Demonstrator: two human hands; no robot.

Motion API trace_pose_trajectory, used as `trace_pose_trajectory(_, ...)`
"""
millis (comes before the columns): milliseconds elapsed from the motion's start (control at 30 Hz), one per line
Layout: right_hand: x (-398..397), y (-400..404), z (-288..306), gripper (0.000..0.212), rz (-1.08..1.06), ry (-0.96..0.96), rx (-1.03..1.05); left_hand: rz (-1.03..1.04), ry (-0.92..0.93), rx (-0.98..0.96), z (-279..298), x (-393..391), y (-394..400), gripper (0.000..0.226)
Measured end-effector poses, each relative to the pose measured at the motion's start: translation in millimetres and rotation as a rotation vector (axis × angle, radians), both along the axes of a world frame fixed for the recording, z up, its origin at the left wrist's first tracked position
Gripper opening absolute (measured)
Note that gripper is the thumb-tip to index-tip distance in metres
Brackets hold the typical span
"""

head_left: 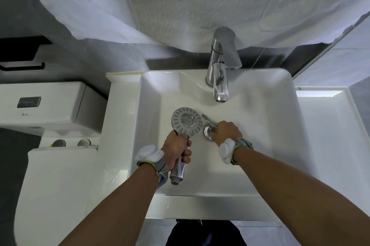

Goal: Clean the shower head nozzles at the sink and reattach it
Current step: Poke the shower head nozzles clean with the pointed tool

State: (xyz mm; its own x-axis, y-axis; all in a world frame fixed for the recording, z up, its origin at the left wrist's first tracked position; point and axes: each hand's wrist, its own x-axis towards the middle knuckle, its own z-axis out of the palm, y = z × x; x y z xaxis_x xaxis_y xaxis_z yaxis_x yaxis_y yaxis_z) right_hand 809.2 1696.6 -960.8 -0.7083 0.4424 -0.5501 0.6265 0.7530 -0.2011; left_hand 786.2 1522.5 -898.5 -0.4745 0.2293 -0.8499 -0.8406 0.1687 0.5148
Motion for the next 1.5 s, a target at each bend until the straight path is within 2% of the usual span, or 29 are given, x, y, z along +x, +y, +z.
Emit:
trace_pose_trajectory(267, 5, 2, -2, 0.027, -0.070, 0.048, -0.109, -0.024, 0.008, -0.004, 2, -4, 9, 0.017)
trace_pose_trajectory(367, 6, 8, 0, 0.035, -0.120, 0.050, -0.156, -0.033, -0.005, -0.007, 3, -4, 12, 0.015)
trace_pose_trajectory(433, 11, 13, 6, 0.029, -0.201, 0.093, -0.204, -0.050, -0.013, -0.012, 6, -1, 13, 0.016)
trace_pose_trajectory(600, 25, 26, 48, 0.026, -0.458, 0.347, -0.313, -0.111, -0.024, 0.006, 23, 2, 19, 0.008)
trace_pose_trajectory(733, 17, 24, 102, 0.018, -0.635, 0.639, -0.457, -0.181, 0.019, 0.014, 43, 4, 26, 0.009)
trace_pose_trajectory(833, 9, 17, 149, 0.017, -0.663, 0.811, -0.592, -0.223, 0.059, 0.013, 61, 9, 31, 0.018)
trace_pose_trajectory(933, -5, 11, 181, 0.024, -0.674, 0.899, -0.722, -0.242, 0.118, 0.007, 71, 11, 36, 0.038)
trace_pose_trajectory(1100, -24, 2, 212, 0.057, -0.593, 0.866, -0.774, -0.204, 0.254, -0.005, 86, 11, 44, 0.037)
trace_pose_trajectory(1300, -30, 3, 220, 0.042, -0.537, 0.854, -0.728, -0.227, 0.246, -0.047, 93, 7, 44, 0.038)
trace_pose_trajectory(1500, -37, 6, 224, 0.053, -0.587, 0.813, -0.758, -0.241, 0.227, -0.059, 93, 15, 42, 0.040)
